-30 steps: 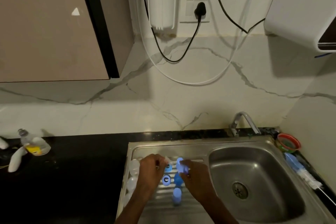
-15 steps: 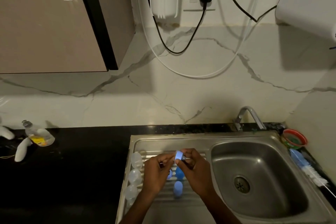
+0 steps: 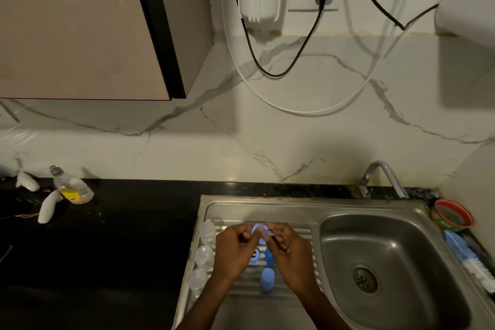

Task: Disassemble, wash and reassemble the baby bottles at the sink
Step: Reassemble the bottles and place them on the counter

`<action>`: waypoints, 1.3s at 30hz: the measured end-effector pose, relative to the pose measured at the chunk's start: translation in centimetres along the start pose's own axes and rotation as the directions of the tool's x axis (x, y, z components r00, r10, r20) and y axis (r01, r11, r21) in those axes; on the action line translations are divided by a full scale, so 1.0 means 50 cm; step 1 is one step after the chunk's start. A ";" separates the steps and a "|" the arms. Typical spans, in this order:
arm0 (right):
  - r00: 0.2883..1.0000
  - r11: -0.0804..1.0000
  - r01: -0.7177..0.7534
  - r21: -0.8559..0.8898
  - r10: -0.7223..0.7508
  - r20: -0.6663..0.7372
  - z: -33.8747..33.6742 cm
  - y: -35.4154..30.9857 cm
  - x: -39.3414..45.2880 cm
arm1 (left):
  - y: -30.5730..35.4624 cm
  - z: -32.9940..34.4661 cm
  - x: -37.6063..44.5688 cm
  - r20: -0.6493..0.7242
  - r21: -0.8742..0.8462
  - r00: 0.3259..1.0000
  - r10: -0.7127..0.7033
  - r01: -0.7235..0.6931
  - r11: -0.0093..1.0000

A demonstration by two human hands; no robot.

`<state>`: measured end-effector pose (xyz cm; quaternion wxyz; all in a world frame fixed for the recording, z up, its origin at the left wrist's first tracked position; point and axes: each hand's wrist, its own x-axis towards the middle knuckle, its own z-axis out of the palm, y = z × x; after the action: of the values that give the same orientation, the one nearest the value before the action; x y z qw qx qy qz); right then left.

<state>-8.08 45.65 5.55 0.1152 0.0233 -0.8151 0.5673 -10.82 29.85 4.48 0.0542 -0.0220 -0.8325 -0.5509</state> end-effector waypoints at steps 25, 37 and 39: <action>0.995 0.985 -0.075 -0.155 0.083 0.046 0.020 0.022 0.002 | 0.005 0.024 0.002 -0.064 -0.081 0.972 -0.228 0.223 0.972; 0.999 0.950 0.043 -0.309 -0.044 0.004 0.039 0.015 0.005 | -0.030 -0.005 -0.008 0.016 -0.120 0.982 -0.187 0.188 0.975; 0.996 0.956 0.080 -0.281 -0.084 -0.003 0.037 0.027 0.005 | -0.040 -0.014 -0.008 0.048 -0.117 0.982 -0.182 0.186 0.975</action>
<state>-8.83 44.42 3.74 0.1468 0.0363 -0.8847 0.4409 -10.59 28.42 2.89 -0.0140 0.0416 -0.7968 -0.6026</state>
